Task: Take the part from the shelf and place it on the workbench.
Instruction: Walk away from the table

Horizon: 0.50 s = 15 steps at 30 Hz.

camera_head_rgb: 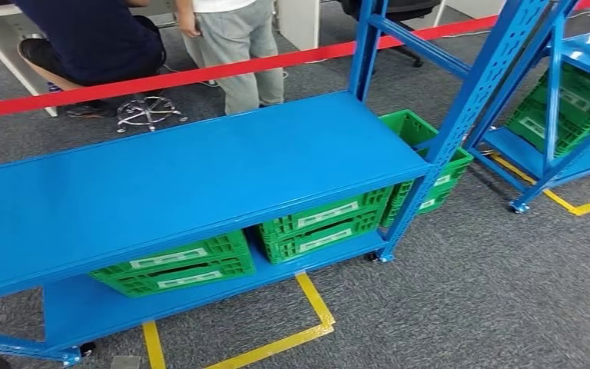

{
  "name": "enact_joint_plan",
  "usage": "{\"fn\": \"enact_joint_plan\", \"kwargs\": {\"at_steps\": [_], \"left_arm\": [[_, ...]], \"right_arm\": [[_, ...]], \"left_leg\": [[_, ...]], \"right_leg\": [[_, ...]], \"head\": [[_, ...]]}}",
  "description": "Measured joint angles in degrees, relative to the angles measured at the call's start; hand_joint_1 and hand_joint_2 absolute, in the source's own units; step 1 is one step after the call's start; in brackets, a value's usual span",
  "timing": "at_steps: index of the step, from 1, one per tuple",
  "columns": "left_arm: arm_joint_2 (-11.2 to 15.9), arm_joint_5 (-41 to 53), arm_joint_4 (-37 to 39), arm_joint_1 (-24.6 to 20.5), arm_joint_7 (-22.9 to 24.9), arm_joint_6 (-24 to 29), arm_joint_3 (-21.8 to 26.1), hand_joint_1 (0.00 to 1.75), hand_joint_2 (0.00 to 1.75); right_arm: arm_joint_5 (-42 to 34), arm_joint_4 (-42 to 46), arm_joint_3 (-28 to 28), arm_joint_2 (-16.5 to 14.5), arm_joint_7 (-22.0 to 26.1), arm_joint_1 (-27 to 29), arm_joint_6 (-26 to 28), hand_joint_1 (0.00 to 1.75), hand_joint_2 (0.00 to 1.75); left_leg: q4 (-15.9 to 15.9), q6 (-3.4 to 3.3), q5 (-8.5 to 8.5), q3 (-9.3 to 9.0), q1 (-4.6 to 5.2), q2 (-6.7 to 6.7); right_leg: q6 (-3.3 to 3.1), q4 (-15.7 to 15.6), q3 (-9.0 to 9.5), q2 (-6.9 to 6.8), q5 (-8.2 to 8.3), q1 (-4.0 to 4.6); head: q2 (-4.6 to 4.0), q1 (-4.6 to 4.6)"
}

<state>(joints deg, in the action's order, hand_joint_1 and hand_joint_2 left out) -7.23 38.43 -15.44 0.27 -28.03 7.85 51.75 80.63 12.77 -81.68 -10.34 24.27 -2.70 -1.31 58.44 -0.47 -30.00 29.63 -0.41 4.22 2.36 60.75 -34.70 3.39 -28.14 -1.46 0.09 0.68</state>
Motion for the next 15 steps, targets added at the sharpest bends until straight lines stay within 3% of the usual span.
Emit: {"fn": "enact_joint_plan", "kwargs": {"at_steps": [1,3,5,7,9,10,11,12,13,15], "left_arm": [[0.04,0.02,0.0,-0.06,-0.11,-0.05,0.08,0.0,0.0],[0.13,0.05,0.0,-0.02,-0.26,-0.07,0.22,0.0,0.0],[0.2,0.1,0.0,-0.02,-0.31,-0.07,0.31,0.0,0.0],[0.17,0.16,0.01,-0.17,-0.34,-0.07,0.32,0.0,0.0],[0.14,0.18,0.01,-0.2,-0.34,-0.04,0.32,0.0,0.0],[0.13,0.18,0.01,-0.11,-0.34,-0.01,0.33,0.0,0.0],[0.13,0.19,0.01,-0.02,-0.34,0.03,0.35,0.0,0.0],[0.13,0.2,0.01,0.06,-0.35,0.09,0.37,0.0,0.0],[0.16,0.22,0.01,0.07,-0.36,0.14,0.38,0.0,0.0],[0.24,0.42,0.01,-0.2,-0.42,0.21,0.39,0.0,0.0]], "right_arm": [[0.0,-0.01,0.0,0.0,-0.01,0.01,-0.03,0.0,0.0],[-0.01,0.0,-0.01,0.01,-0.01,-0.05,-0.04,0.0,0.0],[-0.03,0.01,-0.02,0.02,0.04,-0.12,-0.04,0.0,0.0],[-0.04,0.02,-0.02,0.03,0.08,-0.05,-0.06,0.0,0.0],[-0.04,0.02,-0.02,0.03,0.08,0.01,-0.08,0.0,0.0],[-0.04,0.02,-0.02,0.03,0.08,0.0,-0.09,0.0,0.0],[-0.04,0.02,-0.02,0.03,0.08,-0.03,-0.09,0.0,0.0],[-0.04,0.02,-0.02,0.03,0.08,-0.06,-0.09,0.0,0.0],[-0.04,0.01,-0.02,0.02,0.08,-0.08,-0.09,0.0,0.0],[-0.04,0.0,-0.02,-0.01,0.09,-0.09,-0.09,0.0,0.0]], "left_leg": [[0.01,0.34,-0.13,0.11,-0.02,0.46],[-0.09,0.84,-0.25,0.14,-0.21,0.95],[1.98,1.36,-1.67,1.06,-0.22,-0.56],[8.21,1.8,-4.83,4.24,-0.17,-2.79],[14.65,1.92,-6.93,7.82,-0.19,-3.53],[15.58,1.8,-6.48,8.51,-0.17,-3.66],[14.35,1.54,-4.95,8.12,-0.1,-3.81],[11.26,1.08,-2.72,6.76,0.08,-4.33],[7.55,0.41,-0.73,5.05,0.45,-5.69],[1.96,-0.69,1.14,2.58,1.27,-8.43]], "right_leg": [[-0.33,-0.32,0.32,0.34,-0.23,0.02],[-1.24,-0.52,0.51,-0.61,-0.29,0.12],[-2.04,-0.71,0.73,-1.73,-0.44,0.06],[-2.63,-0.76,0.94,-3.14,-0.75,0.17],[-2.95,-0.76,1.1,-4.61,-1.06,0.43],[-3.02,-0.76,1.24,-5.27,-1.21,0.57],[-3.04,-0.76,1.46,-5.88,-1.37,0.72],[-3.03,-0.77,1.76,-6.47,-1.55,0.87],[-3.01,-0.79,2.04,-7.05,-1.72,0.99],[-2.69,-0.79,2.4,-8.24,-2.04,1.31]], "head": [[0.0,-0.03],[0.0,-0.01],[0.0,0.27],[0.0,0.56],[0.0,0.59],[0.0,0.61],[0.0,0.62],[0.0,0.62],[0.0,0.6],[0.0,0.61]]}}
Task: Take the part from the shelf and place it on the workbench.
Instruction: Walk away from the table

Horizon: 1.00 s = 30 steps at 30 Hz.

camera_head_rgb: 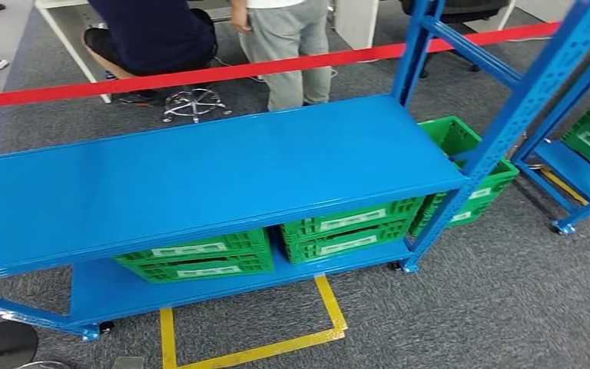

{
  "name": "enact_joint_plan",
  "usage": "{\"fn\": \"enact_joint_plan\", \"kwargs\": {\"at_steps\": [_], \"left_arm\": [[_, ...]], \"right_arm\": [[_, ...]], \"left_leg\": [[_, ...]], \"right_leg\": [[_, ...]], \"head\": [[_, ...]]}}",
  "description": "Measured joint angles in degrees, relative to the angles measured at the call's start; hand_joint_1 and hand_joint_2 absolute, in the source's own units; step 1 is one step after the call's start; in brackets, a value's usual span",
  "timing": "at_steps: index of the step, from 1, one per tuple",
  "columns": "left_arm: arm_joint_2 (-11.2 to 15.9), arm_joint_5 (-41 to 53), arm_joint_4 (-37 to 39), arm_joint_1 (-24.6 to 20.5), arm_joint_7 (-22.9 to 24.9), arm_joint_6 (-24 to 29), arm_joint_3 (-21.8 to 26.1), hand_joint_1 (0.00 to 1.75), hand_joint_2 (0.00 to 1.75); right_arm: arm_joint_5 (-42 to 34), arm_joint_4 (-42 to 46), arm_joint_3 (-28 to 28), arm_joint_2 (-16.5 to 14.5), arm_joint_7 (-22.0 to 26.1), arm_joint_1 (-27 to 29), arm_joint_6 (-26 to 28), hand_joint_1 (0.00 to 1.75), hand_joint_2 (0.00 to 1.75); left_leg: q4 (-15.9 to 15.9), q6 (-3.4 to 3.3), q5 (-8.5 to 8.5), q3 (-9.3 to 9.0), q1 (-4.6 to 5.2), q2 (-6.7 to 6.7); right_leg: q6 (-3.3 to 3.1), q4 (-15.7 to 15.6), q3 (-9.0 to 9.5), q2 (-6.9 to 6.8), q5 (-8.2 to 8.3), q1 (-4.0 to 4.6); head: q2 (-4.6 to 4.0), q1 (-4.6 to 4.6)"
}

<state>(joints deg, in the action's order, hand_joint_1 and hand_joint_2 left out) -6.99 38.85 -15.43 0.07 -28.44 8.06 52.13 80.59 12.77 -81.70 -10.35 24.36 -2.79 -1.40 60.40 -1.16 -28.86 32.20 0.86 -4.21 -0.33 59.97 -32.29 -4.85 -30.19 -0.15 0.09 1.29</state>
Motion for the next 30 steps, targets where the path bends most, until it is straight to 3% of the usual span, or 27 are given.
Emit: {"fn": "enact_joint_plan", "kwargs": {"at_steps": [1,3,5,7,9,10,11,12,14,16,18,19,21,23,25,26,27,28,30], "left_arm": [[0.04,0.09,0.0,-0.1,-0.03,0.01,0.01,0.0,0.0],[0.04,0.15,0.0,0.01,-0.06,0.04,0.04,0.0,0.0],[-0.01,0.18,0.0,0.24,-0.1,0.11,0.08,0.0,0.0],[-0.08,0.23,0.0,0.1,-0.16,0.2,0.11,0.0,0.0],[-0.18,0.31,0.0,0.0,-0.19,0.25,0.15,0.0,0.0],[-0.24,0.35,0.0,0.07,-0.19,0.25,0.19,0.0,0.0],[-0.29,0.37,0.0,0.14,-0.19,0.25,0.22,0.0,0.0],[-0.33,0.39,0.0,0.2,-0.19,0.24,0.25,0.0,0.0],[-0.34,0.44,0.0,0.16,-0.2,0.23,0.27,0.0,0.0],[-0.3,0.47,0.0,0.07,-0.22,0.22,0.3,0.0,0.0],[-0.26,0.47,0.0,0.19,-0.25,0.23,0.35,0.0,0.0],[-0.22,0.47,0.0,0.3,-0.26,0.24,0.38,0.0,0.0],[-0.2,0.48,0.0,0.25,-0.28,0.25,0.41,0.0,0.0],[-0.27,0.55,0.0,0.01,-0.33,0.23,0.41,0.0,0.0],[-0.3,0.63,0.0,0.0,-0.36,0.22,0.41,0.0,0.0],[-0.29,0.64,0.0,0.11,-0.37,0.22,0.41,0.0,0.0],[-0.28,0.67,0.0,0.22,-0.38,0.22,0.41,0.0,0.0],[-0.27,0.7,0.0,0.29,-0.41,0.23,0.41,0.0,0.0],[-0.22,0.78,0.0,0.16,-0.5,0.23,0.44,0.0,0.0]], "right_arm": [[0.0,-0.01,0.0,-0.02,0.0,-0.02,0.0,0.0,0.0],[0.0,-0.01,0.0,-0.03,0.01,-0.13,-0.01,0.0,0.0],[0.0,-0.01,0.01,-0.02,0.02,-0.23,-0.02,0.0,0.0],[0.0,-0.01,0.01,0.01,0.03,-0.11,-0.02,0.0,0.0],[0.0,-0.01,0.01,0.06,0.02,0.12,-0.02,0.0,0.0],[0.0,-0.01,0.0,0.1,0.02,0.19,-0.02,0.0,0.0],[0.0,0.0,0.0,0.14,0.01,0.21,-0.02,0.0,0.0],[0.0,0.01,0.0,0.17,0.02,0.19,-0.02,0.0,0.0],[0.01,0.01,0.01,0.22,0.02,0.16,-0.05,0.0,0.0],[0.02,-0.01,0.02,0.22,0.01,0.15,-0.14,0.0,0.0],[0.01,0.01,0.01,0.23,0.0,0.12,-0.18,0.0,0.0],[-0.02,0.01,0.01,0.25,0.01,0.09,-0.17,0.0,0.0],[-0.07,0.02,0.0,0.27,0.03,0.06,-0.19,0.0,0.0],[-0.09,0.02,0.0,0.28,0.05,0.17,-0.23,0.0,0.0],[-0.09,0.02,0.0,0.28,0.05,0.24,-0.26,0.0,0.0],[-0.09,0.02,0.0,0.28,0.05,0.21,-0.26,0.0,0.0],[-0.09,0.02,0.0,0.28,0.05,0.16,-0.26,0.0,0.0],[-0.09,0.02,0.0,0.28,0.06,0.12,-0.26,0.0,0.0],[-0.09,0.02,0.0,0.26,0.09,0.04,-0.3,0.0,0.0]], "left_leg": [[-1.0,-0.26,-0.04,-0.31,0.29,-0.68],[-1.7,-0.34,0.12,-0.43,0.23,0.41],[-2.62,-0.55,0.7,-1.03,-0.24,1.76],[-3.09,-0.75,1.07,-1.29,-0.63,3.16],[-3.06,-0.84,1.1,-1.23,-0.7,4.69],[-3.03,-0.82,1.08,-1.28,-0.72,5.43],[-3.0,-0.75,1.03,-1.38,-0.77,6.18],[-2.94,-0.6,0.93,-1.52,-0.87,6.94],[-2.57,-0.02,0.56,-1.62,-0.99,8.33],[-2.24,0.73,0.39,-1.31,-1.02,9.49],[-2.24,1.33,0.49,-0.98,-1.13,10.49],[-2.03,1.59,0.3,-0.83,-1.14,10.03],[0.93,2.13,-1.55,0.57,-1.06,7.59],[8.0,2.56,-4.89,4.18,-1.11,5.21],[13.48,2.66,-6.24,7.14,-1.23,4.71],[13.45,2.55,-5.31,7.25,-1.23,4.65],[11.22,2.29,-3.39,6.27,-1.19,4.55],[7.58,1.84,-1.06,4.58,-1.04,4.15],[0.92,0.77,1.48,1.43,-0.51,2.73]], "right_leg": [[0.2,-0.04,0.1,-0.68,-0.1,0.09],[0.71,-0.26,0.43,-1.94,-0.27,0.19],[1.32,0.94,0.13,-0.16,-1.4,0.1],[1.82,6.31,-2.32,3.24,-4.36,-0.12],[2.12,12.94,-5.71,4.5,-6.84,-0.24],[2.25,14.28,-6.6,4.64,-6.69,-0.3],[2.36,13.38,-6.43,4.73,-5.36,-0.39],[2.46,10.5,-5.24,5.01,-3.21,-0.53],[2.6,3.07,-1.79,7.04,0.1,-0.96],[2.27,-0.39,0.15,8.62,0.58,-1.14],[1.53,-0.57,0.48,7.99,0.41,-1.08],[1.18,-0.67,0.58,7.44,0.43,-1.11],[0.49,-0.96,0.86,6.18,0.38,-1.23],[0.04,-0.99,1.05,4.73,0.11,-1.06],[-0.1,-0.98,1.23,3.46,-0.16,-0.91],[-0.1,-0.97,1.38,3.0,-0.3,-0.86],[-0.07,-0.98,1.61,2.63,-0.43,-0.79],[-0.03,-1.0,1.87,2.3,-0.59,-0.72],[0.31,-1.01,2.18,1.69,-0.95,-0.43]], "head": [[0.0,0.03],[0.0,0.12],[0.0,-0.02],[0.0,-0.32],[0.0,-0.41],[0.0,-0.41],[0.0,-0.41],[0.0,-0.41],[0.0,-0.46],[0.0,-0.5],[0.0,-0.49],[0.0,-0.46],[0.0,-0.12],[0.0,0.15],[0.0,0.15],[0.0,0.16],[0.0,0.18],[0.0,0.17],[0.0,0.15]]}}
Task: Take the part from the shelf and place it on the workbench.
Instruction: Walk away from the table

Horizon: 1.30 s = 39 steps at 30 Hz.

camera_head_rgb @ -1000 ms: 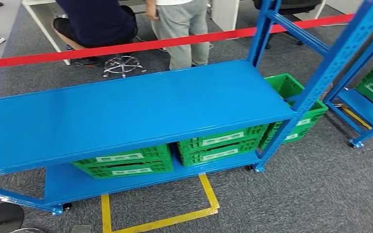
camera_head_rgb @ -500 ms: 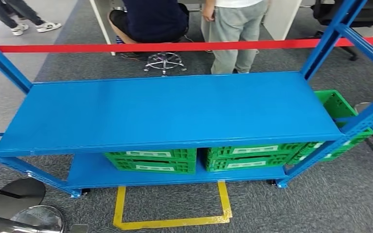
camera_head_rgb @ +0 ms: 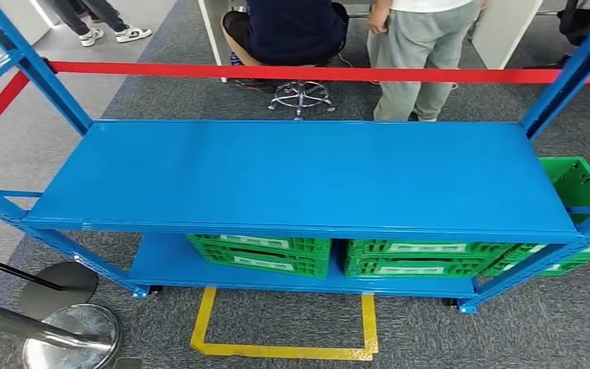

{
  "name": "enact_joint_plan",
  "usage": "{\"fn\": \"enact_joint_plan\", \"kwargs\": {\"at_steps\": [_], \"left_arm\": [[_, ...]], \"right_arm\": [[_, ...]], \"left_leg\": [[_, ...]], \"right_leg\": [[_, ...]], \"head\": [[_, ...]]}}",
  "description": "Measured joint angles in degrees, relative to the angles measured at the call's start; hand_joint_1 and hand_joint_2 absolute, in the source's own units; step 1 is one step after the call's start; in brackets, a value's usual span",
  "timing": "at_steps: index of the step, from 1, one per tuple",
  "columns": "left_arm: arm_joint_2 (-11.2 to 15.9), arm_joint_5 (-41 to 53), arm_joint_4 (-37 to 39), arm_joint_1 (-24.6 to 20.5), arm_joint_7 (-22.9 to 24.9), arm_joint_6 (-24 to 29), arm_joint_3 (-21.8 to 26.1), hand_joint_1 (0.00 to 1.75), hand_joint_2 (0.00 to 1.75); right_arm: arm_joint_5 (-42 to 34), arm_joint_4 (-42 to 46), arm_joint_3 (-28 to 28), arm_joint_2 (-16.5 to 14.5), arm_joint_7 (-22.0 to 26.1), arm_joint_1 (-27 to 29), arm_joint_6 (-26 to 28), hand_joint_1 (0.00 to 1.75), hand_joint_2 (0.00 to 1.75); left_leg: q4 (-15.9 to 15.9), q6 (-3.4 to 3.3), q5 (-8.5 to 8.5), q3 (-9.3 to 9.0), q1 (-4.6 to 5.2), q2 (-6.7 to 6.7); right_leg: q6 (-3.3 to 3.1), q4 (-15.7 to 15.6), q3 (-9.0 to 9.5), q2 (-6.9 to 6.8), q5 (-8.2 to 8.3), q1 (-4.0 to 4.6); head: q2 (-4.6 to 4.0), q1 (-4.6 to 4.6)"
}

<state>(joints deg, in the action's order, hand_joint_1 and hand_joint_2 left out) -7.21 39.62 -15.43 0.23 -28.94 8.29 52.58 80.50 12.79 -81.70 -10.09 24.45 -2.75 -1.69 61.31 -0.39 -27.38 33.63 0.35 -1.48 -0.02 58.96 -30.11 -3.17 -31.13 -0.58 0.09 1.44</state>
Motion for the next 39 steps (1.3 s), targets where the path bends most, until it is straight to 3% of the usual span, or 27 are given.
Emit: {"fn": "enact_joint_plan", "kwargs": {"at_steps": [2,4,6,9,10,11,12,14,15,17,20,21,24,25,26,27,30,31,39], "left_arm": [[0.03,0.04,0.0,-0.15,-0.11,0.01,0.07,0.0,0.0],[-0.02,0.05,0.0,0.0,-0.19,0.03,0.2,0.0,0.0],[-0.07,0.05,0.0,0.06,-0.25,0.04,0.38,0.0,0.0],[-0.09,0.08,0.0,-0.17,-0.3,0.08,0.52,0.0,0.0],[-0.13,0.11,0.0,-0.16,-0.29,0.14,0.56,0.0,0.0],[-0.16,0.15,0.0,-0.14,-0.29,0.22,0.6,0.0,0.0],[-0.22,0.23,0.0,-0.12,-0.28,0.31,0.64,0.0,0.0],[-0.33,0.4,0.0,-0.12,-0.28,0.44,0.7,0.0,0.0],[-0.37,0.48,0.0,-0.15,-0.28,0.46,0.74,0.0,0.0],[-0.36,0.52,0.0,-0.18,-0.28,0.5,0.84,0.0,0.0],[-0.28,0.53,0.0,-0.18,-0.28,0.52,0.93,0.0,0.0],[-0.27,0.53,0.0,-0.19,-0.28,0.52,0.94,0.0,0.44],[-0.32,0.58,0.0,-0.21,-0.24,0.56,0.95,0.0,1.75],[-0.32,0.79,0.0,-0.2,0.04,0.72,0.93,0.0,1.75],[-0.3,1.05,0.0,-0.19,0.65,0.99,0.82,0.0,1.75],[-0.26,1.29,0.0,-0.15,1.46,1.31,0.56,0.0,1.31],[-0.09,0.7,-0.01,0.15,3.72,1.74,-0.99,0.0,0.0],[-0.04,0.14,-0.01,0.27,4.21,1.67,-1.6,0.0,0.0],[0.8,-5.19,-0.18,1.06,7.64,0.5,-7.54,0.0,0.0]], "right_arm": [[0.0,0.0,0.0,-0.02,0.03,-0.06,-0.04,0.0,0.0],[0.0,0.0,0.0,-0.02,0.04,-0.18,-0.07,0.0,0.0],[-0.03,0.0,0.01,-0.01,0.1,-0.25,-0.1,0.0,0.0],[-0.2,0.0,0.01,0.01,0.14,-0.09,-0.19,0.0,0.0],[-0.32,0.0,0.0,0.01,0.15,0.0,-0.25,0.0,0.0],[-0.47,0.0,0.0,0.02,0.15,0.08,-0.34,0.0,0.0],[-0.61,0.0,0.0,0.02,0.16,0.12,-0.44,0.0,0.0],[-0.8,0.0,0.0,0.05,0.18,0.11,-0.55,0.0,0.0],[-0.83,0.0,0.0,0.07,0.21,0.04,-0.6,0.0,0.0],[-0.84,-0.01,0.0,0.07,0.25,-0.01,-0.65,0.0,0.0],[-0.86,0.01,0.0,0.07,0.27,0.12,-0.66,0.0,0.0],[-0.88,0.01,-0.01,0.08,0.27,0.11,-0.67,0.0,0.0],[-1.1,0.02,-0.03,0.1,0.27,0.04,-0.91,0.0,1.31],[-1.21,0.02,-0.02,0.1,0.27,0.03,-1.06,0.0,1.75],[-1.42,0.04,0.14,0.12,0.22,0.04,-1.18,0.0,1.75],[-1.81,0.08,0.55,0.16,0.11,0.09,-1.26,0.0,1.75],[-4.44,0.38,3.04,0.43,-0.73,0.46,-1.26,0.0,0.44],[-5.6,0.49,4.03,0.56,-1.1,0.63,-1.23,0.0,0.0],[-15.71,1.56,13.39,1.67,-4.23,1.97,-0.88,0.0,0.0]], "left_leg": [[-2.28,-0.57,-0.14,-0.95,0.41,-0.69],[-3.09,-0.81,0.04,-1.24,0.29,-0.11],[-4.12,-1.18,0.45,-1.87,-0.07,0.44],[-4.48,-1.54,0.55,-2.12,-0.19,1.2],[-4.47,-1.58,0.49,-2.18,-0.16,1.44],[-4.45,-1.58,0.4,-2.29,-0.15,1.66],[-4.43,-1.51,0.28,-2.46,-0.18,1.87],[-4.34,-1.11,-0.1,-2.88,-0.15,2.18],[-4.16,-0.83,-0.32,-2.95,-0.05,2.3],[-3.8,-0.73,-0.58,-2.83,0.23,2.4],[-3.7,-1.81,-0.55,-2.78,0.32,2.41],[-3.78,-1.9,-0.55,-2.83,0.3,2.41],[-4.01,-1.86,-0.53,-2.98,0.22,2.41],[-4.06,-1.82,-0.51,-3.01,0.21,2.41],[-4.11,-1.69,-0.49,-3.03,0.2,2.41],[-4.16,-1.4,-0.49,-3.04,0.17,2.41],[-4.27,-0.24,-0.55,-3.06,0.03,2.41],[-4.28,-0.08,-0.58,-3.06,0.01,2.41],[-4.26,0.03,-0.67,-3.06,0.21,2.41]], "right_leg": [[0.55,-0.14,0.1,-0.64,-0.15,0.15],[1.19,-0.41,0.45,-0.94,-0.28,0.1],[1.73,1.58,-0.36,0.54,-1.73,0.06],[2.16,11.69,-5.88,2.79,-5.95,-0.08],[2.27,14.11,-7.48,2.93,-6.23,-0.1],[2.35,14.6,-8.21,2.99,-5.4,-0.1],[2.39,12.77,-7.78,2.99,-3.47,-0.12],[2.36,5.46,-4.79,3.12,0.86,-0.22],[2.14,2.3,-3.28,3.27,2.05,-0.27],[1.65,-0.29,-1.97,3.55,2.39,-0.35],[1.35,-0.54,-1.81,3.57,2.45,-0.28],[1.27,-0.54,-1.78,3.58,2.41,-0.21],[0.97,-0.53,-1.72,3.58,2.25,-0.06],[0.89,-0.52,-1.7,3.57,2.21,-0.03],[0.83,-0.51,-1.69,3.56,2.18,-0.01],[0.79,-0.5,-1.69,3.56,2.15,0.02],[0.69,-0.45,-1.69,3.55,2.09,0.09],[0.68,-0.45,-1.68,3.55,2.09,0.09],[0.71,-0.54,-1.59,3.54,2.1,-0.12]], "head": [[0.0,-0.03],[0.0,-0.05],[0.0,-0.24],[0.0,-0.52],[0.0,-0.52],[0.0,-0.52],[0.0,-0.52],[0.0,-0.57],[0.0,-0.57],[0.0,-0.49],[0.0,-0.36],[0.0,-0.37],[0.0,-0.37],[0.0,-0.37],[0.0,-0.37],[0.0,-0.36],[0.0,-0.38],[0.0,-0.39],[0.0,-0.42]]}}
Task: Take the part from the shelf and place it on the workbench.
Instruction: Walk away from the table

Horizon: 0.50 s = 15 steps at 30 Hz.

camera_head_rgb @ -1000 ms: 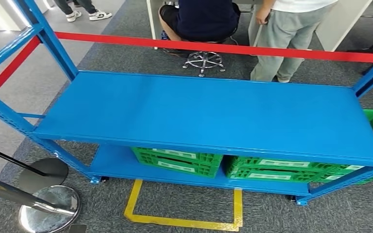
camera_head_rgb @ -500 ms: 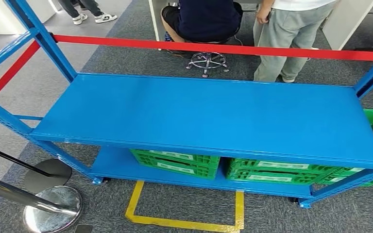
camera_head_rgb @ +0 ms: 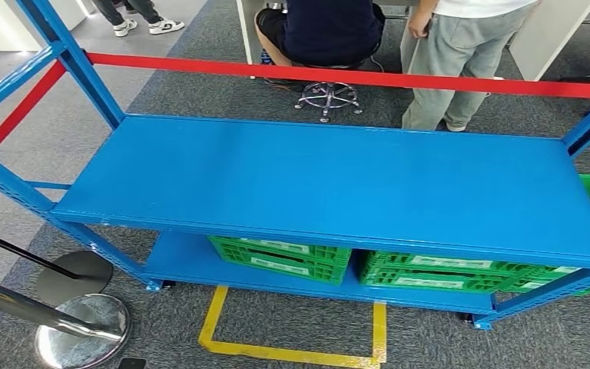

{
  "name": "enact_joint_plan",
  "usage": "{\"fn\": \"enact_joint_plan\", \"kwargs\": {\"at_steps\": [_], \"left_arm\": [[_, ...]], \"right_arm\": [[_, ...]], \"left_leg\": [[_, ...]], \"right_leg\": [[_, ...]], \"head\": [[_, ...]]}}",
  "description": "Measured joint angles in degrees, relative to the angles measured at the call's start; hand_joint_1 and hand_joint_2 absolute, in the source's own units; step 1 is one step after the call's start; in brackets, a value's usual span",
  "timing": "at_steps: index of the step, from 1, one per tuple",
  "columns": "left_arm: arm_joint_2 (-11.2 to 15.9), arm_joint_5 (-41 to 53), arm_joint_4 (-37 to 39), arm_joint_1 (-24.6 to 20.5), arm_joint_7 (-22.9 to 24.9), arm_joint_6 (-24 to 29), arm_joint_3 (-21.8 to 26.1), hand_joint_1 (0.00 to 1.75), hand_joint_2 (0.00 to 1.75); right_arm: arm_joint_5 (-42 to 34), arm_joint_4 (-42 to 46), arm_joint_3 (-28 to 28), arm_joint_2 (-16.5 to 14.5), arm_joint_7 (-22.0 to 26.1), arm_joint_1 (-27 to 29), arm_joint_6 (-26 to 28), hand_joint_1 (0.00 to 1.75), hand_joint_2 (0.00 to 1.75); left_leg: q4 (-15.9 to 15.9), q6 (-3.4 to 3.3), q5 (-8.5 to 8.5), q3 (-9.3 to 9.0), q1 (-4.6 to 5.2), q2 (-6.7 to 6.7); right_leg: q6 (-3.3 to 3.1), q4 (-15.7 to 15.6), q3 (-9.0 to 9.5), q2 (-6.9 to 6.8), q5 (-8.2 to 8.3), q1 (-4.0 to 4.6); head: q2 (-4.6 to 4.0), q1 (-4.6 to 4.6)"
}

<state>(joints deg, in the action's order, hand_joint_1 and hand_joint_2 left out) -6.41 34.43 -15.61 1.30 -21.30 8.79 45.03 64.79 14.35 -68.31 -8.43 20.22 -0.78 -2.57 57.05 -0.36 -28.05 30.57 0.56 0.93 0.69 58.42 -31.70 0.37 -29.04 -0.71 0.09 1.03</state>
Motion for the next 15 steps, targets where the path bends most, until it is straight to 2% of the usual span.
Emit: {"fn": "enact_joint_plan", "kwargs": {"at_steps": [15], "left_arm": [[1.98,-10.42,-1.45,2.02,6.39,-2.55,-13.03,0.0,0.0]], "right_arm": [[-19.57,2.27,19.96,2.12,-6.06,2.69,0.78,0.0,0.0]], "left_leg": [[0.03,-0.09,-0.06,-0.01,0.18,0.0]], "right_leg": [[0.07,-0.07,0.04,-0.01,0.02,-0.2]], "head": [[0.0,0.01]]}}
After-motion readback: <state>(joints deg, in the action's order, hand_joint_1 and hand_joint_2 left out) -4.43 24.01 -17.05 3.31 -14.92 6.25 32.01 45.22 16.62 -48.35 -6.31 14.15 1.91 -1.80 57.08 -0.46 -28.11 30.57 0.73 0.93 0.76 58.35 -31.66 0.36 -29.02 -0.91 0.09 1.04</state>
